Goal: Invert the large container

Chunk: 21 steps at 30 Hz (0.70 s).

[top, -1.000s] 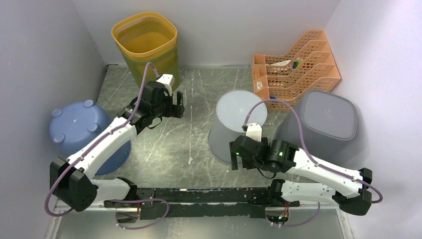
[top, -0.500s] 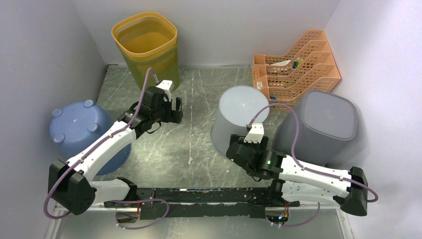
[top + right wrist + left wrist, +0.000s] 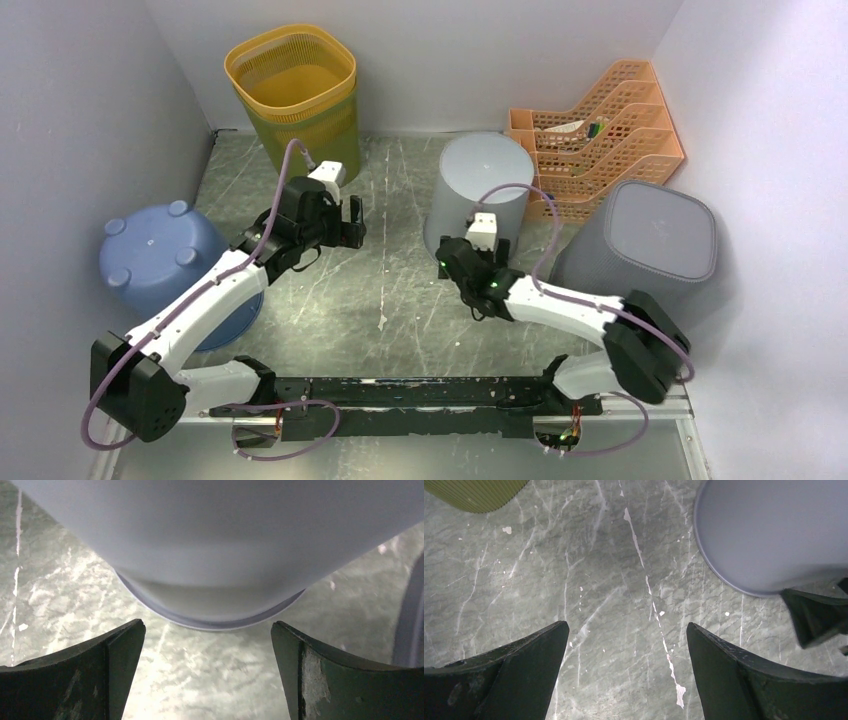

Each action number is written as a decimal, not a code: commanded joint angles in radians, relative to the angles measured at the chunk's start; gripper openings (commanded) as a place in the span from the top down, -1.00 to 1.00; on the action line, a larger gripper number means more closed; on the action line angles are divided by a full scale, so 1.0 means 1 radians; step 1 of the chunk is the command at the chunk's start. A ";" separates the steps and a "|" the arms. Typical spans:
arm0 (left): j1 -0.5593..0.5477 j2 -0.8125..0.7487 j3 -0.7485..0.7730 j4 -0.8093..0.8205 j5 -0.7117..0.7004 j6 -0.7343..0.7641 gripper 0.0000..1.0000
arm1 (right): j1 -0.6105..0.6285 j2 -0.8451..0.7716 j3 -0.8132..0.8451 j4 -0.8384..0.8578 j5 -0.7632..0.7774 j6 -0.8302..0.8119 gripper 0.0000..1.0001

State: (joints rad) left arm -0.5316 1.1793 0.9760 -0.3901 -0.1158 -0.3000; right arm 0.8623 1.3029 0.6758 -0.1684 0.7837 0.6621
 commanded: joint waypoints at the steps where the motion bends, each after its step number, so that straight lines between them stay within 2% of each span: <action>1: -0.001 -0.025 -0.014 0.030 0.005 -0.001 -1.00 | -0.039 0.156 0.119 0.161 -0.082 -0.168 -1.00; 11: 0.001 -0.044 -0.032 0.029 -0.009 0.003 -1.00 | -0.204 0.409 0.316 0.297 -0.202 -0.276 -1.00; 21: 0.001 -0.015 -0.047 0.058 0.001 0.005 -0.99 | -0.330 0.659 0.619 0.340 -0.314 -0.431 -1.00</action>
State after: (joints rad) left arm -0.5316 1.1561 0.9367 -0.3820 -0.1173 -0.2996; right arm 0.5659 1.8820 1.1961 0.1242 0.5278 0.3252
